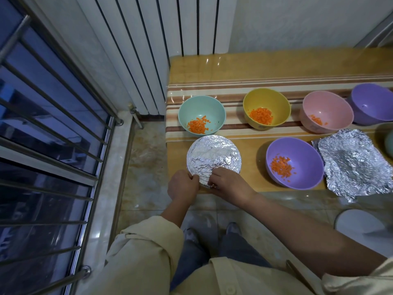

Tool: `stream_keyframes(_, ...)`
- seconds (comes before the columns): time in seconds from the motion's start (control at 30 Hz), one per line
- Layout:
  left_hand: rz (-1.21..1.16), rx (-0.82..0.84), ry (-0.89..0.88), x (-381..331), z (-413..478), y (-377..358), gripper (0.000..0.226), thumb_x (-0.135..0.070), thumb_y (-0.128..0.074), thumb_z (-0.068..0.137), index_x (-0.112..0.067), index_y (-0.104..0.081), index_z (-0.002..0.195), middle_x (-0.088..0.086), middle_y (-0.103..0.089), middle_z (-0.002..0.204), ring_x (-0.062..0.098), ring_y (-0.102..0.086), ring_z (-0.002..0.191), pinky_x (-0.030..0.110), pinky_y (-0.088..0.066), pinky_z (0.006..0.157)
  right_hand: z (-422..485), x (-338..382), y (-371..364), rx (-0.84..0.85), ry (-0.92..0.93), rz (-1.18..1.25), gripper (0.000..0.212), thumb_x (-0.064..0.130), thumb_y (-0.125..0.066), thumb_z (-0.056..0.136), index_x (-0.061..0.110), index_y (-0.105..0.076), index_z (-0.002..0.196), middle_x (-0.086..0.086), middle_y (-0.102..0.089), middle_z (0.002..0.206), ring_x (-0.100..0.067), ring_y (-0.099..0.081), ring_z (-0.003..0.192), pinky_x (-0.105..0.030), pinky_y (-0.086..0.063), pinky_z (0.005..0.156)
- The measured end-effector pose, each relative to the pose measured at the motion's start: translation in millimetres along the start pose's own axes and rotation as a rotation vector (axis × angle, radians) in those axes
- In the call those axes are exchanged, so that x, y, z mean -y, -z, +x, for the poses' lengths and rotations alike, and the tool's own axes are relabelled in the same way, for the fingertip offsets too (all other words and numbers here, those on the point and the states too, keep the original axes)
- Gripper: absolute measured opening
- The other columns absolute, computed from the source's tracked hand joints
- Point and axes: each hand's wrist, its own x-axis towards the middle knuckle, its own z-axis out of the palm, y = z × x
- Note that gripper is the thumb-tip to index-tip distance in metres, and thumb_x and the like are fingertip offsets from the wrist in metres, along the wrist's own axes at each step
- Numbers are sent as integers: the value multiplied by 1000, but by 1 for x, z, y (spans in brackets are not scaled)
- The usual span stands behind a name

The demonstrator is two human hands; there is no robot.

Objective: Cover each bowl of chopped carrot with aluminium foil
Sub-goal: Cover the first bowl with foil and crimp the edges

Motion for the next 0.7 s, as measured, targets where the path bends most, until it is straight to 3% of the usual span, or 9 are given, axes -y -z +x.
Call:
stream_keyframes(0.13, -11, 18, 9, -3, -2, 3, 41, -46, -47, 75, -13, -72, 77, 5, -73, 80, 27, -68, 80, 32, -54, 69, 7, 4, -3, -23, -2, -72, 30, 7, -87, 57, 11, -57, 59, -4, -54, 62, -24, -55, 55, -23, -33, 46)
stream_keyframes(0.23, -30, -3, -4, -3, -2, 4, 36, -42, -55, 86, -13, -71, 72, 4, -73, 77, 26, -69, 80, 32, -54, 71, 8, 5, -6, -12, -25, -73, 32, 3, -85, 53, 10, -53, 55, -4, -51, 59, -24, -53, 52, -21, -31, 44)
stream_keyframes(0.4, -129, -26, 43, 0, -15, -2, 59, -72, -57, 80, -17, -76, 72, 1, -73, 71, 20, -69, 71, 29, -52, 68, 9, 2, -9, -10, -53, 4, 32, 0, -82, 56, 10, -53, 57, -5, -51, 60, -26, -54, 53, -26, -37, 42)
stream_keyframes(0.53, -178, -12, 47, -10, -18, -7, 41, -49, -62, 85, -11, -77, 80, 9, -74, 78, 27, -71, 81, 37, -57, 76, 11, -1, -8, 1, -64, 23, 27, -1, -78, 57, 9, -53, 56, -6, -52, 60, -28, -55, 54, -27, -38, 42)
stream_keyframes(0.7, -247, 12, 102, -15, -19, -6, 49, -56, -53, 70, -12, -76, 75, 7, -74, 75, 28, -72, 74, 38, -59, 76, 11, 0, -6, -16, -66, 33, 25, -2, -77, 59, 8, -54, 56, -7, -52, 60, -28, -54, 53, -27, -37, 42)
